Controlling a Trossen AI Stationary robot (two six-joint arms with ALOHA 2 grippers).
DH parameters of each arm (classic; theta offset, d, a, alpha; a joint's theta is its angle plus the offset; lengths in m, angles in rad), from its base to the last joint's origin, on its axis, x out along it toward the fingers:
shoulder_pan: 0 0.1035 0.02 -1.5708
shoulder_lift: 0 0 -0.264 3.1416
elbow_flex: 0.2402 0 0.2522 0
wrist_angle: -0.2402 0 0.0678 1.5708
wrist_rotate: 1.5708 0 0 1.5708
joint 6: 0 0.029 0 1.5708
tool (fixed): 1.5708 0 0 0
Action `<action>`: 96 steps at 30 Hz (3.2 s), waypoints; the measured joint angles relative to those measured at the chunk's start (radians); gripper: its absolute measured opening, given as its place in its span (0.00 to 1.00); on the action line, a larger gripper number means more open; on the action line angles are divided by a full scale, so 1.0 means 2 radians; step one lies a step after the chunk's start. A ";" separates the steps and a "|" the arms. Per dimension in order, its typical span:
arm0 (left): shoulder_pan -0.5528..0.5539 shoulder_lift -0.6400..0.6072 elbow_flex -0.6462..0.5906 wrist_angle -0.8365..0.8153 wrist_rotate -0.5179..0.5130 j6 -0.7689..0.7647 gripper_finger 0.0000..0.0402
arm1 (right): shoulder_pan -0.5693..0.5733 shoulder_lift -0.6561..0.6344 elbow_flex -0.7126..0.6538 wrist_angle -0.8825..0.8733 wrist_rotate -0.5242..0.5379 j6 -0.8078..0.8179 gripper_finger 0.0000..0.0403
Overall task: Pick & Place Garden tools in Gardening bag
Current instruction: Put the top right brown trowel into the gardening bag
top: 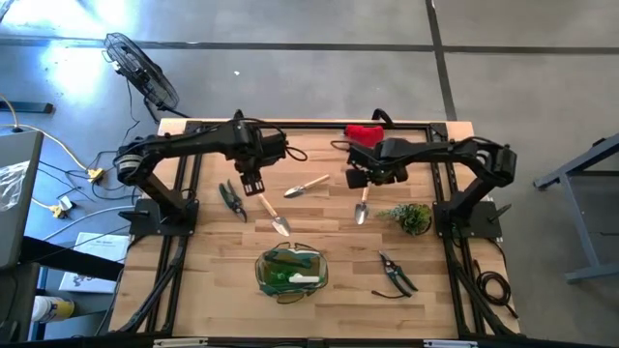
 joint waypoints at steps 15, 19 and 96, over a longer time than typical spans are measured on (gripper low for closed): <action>0.000 -0.011 -0.115 0.076 -0.051 -0.013 0.38 | 0.001 0.000 0.000 0.007 -0.008 0.077 0.57; 0.000 -0.032 -0.155 0.105 -0.051 -0.013 0.38 | 0.001 0.000 -0.001 0.008 -0.004 0.077 0.57; 0.000 -0.075 -0.294 0.257 0.084 -0.010 0.38 | 0.038 -0.040 -0.018 0.144 0.055 -0.193 0.13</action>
